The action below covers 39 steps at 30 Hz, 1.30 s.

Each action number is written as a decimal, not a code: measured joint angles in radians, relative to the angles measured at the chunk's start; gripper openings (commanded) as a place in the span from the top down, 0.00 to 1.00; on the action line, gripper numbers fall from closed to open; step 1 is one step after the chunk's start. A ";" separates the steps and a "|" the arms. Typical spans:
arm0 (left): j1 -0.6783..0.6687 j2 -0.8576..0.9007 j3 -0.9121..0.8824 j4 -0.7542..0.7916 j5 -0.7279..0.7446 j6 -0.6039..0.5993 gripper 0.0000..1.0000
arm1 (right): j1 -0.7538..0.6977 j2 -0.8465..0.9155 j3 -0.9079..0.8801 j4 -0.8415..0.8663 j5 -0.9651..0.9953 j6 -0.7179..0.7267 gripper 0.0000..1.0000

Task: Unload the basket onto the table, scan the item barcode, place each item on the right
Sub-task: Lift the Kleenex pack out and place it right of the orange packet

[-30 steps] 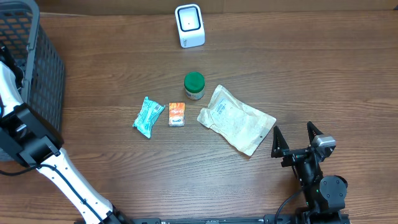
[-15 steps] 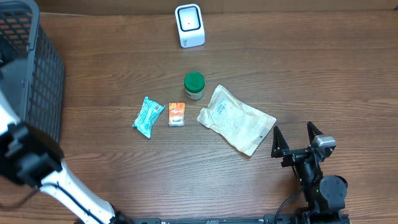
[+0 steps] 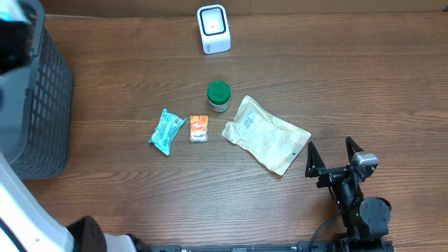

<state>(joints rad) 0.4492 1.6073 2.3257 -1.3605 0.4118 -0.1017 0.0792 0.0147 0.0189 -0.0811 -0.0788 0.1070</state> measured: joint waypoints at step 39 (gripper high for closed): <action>-0.942 0.209 -0.864 0.286 -0.192 -0.183 0.96 | 0.000 0.000 0.000 0.000 0.000 0.000 0.00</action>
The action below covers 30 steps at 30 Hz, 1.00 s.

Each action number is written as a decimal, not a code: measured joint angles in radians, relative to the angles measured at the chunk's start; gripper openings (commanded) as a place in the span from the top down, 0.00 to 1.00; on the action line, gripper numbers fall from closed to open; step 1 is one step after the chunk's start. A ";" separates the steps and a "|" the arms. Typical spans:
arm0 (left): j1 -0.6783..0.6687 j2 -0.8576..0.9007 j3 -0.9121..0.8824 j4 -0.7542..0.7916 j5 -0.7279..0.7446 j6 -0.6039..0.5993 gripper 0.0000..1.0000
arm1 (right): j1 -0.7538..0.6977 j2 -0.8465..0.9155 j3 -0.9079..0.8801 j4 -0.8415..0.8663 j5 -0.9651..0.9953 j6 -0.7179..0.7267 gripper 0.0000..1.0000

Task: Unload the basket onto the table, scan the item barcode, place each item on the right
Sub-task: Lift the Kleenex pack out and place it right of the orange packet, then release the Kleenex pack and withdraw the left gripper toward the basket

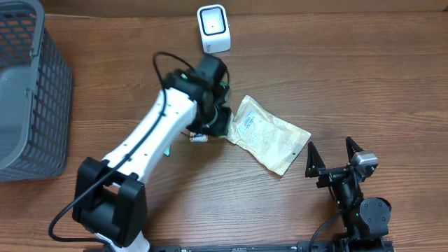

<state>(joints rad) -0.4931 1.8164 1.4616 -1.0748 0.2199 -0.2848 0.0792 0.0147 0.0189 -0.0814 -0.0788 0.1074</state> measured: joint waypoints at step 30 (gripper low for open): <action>0.006 -0.062 -0.145 0.087 -0.099 -0.239 0.10 | 0.000 0.000 0.000 0.001 0.000 0.000 0.00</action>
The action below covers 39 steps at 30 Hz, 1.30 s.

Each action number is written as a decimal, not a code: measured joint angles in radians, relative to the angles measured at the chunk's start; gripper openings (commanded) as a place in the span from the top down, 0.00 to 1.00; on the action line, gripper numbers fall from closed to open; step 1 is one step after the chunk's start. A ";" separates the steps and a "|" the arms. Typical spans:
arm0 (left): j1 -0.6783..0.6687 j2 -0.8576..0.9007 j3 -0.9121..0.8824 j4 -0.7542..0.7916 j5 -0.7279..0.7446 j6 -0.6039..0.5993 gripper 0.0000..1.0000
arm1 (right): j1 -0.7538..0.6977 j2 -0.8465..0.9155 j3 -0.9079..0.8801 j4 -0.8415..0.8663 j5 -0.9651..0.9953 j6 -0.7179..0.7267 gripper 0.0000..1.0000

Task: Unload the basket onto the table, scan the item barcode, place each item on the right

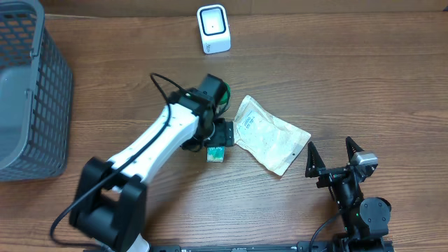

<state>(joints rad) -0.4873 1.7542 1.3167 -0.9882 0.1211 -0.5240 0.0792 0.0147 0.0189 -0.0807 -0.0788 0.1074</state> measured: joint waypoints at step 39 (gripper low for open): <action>0.757 -0.373 0.166 -0.093 -0.145 0.544 0.01 | 0.000 0.000 0.000 -0.001 0.000 0.000 0.00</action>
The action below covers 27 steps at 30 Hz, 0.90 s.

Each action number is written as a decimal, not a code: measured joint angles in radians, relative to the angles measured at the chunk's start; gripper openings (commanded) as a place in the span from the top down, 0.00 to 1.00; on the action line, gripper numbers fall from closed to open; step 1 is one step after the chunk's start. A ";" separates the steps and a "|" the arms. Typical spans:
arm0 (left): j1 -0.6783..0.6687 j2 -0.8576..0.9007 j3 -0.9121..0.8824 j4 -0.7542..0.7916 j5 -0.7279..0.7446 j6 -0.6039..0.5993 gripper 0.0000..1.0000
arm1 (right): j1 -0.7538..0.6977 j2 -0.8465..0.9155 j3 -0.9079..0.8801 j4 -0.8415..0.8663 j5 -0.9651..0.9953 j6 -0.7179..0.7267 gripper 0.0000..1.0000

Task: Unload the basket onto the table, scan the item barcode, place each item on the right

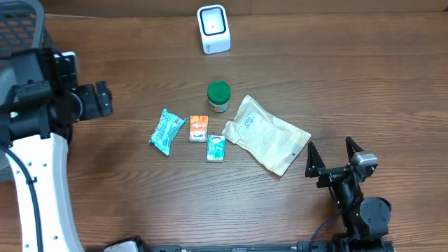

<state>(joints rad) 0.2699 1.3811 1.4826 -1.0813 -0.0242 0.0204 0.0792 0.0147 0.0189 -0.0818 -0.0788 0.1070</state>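
Note:
The white barcode scanner (pixel 213 28) stands at the back of the table. In a row in the middle lie a teal packet (pixel 166 131), an orange packet (pixel 199 129) and a small teal box (pixel 215 148). Behind them stands a green-lidded jar (pixel 218 96), and a beige pouch (pixel 266 133) lies to their right. My left gripper (pixel 94 99) hovers at the far left, well away from the items; it looks open and empty. My right gripper (pixel 334 157) rests open near the front right, just right of the pouch.
A dark mesh basket (pixel 24 14) stands at the back left corner, mostly hidden behind my left arm (pixel 35 161). The wooden table (pixel 350 70) stretches bare to the right of the scanner.
My left gripper was down at the small teal box beside the pouch. Now it is far off to the left near the basket, and the box lies alone on the table.
At first my left arm was at the basket and no small teal box lay on the table. Then the arm reached over the jar and orange packet. Then its gripper was at a teal box in front of the orange packet. The box now lies there, the arm withdrawn.

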 measured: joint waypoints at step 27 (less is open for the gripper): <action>0.038 0.000 0.000 0.005 0.005 0.006 0.00 | 0.000 0.000 0.000 0.001 0.000 0.000 0.00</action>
<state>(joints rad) 0.3077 1.3815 1.4826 -1.0760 -0.0189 0.0261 0.0792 0.0147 0.0189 -0.0811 -0.0784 0.1074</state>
